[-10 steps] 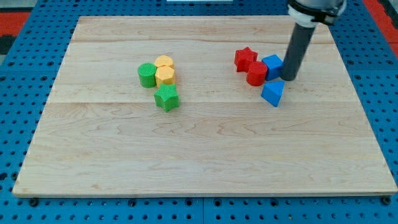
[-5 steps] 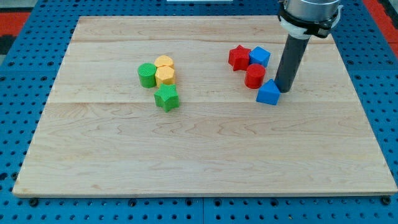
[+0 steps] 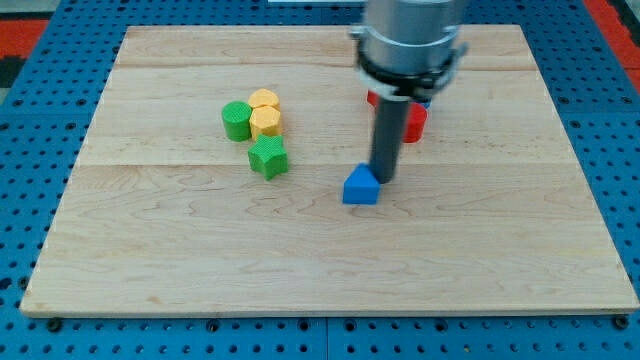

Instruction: Push the blue triangle towards bottom center

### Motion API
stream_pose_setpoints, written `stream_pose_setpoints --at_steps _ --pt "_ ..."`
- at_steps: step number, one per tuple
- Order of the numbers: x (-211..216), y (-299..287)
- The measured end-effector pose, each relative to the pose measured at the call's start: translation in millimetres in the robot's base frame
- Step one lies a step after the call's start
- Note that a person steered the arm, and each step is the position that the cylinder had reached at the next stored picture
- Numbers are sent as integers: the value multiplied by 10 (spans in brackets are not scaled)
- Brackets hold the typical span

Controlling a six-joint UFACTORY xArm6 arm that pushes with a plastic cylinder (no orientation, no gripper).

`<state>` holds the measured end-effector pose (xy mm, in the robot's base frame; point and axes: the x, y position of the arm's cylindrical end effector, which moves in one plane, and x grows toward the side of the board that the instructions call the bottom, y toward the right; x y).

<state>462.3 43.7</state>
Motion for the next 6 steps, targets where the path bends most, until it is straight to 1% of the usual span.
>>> stream_pose_setpoints --at_steps 1,2,3,4,5,6 --pt "29 -434" --pt "335 -495" --pt "474 -234" --pt "599 -476" --pt "673 -858" --pt "721 -1082"
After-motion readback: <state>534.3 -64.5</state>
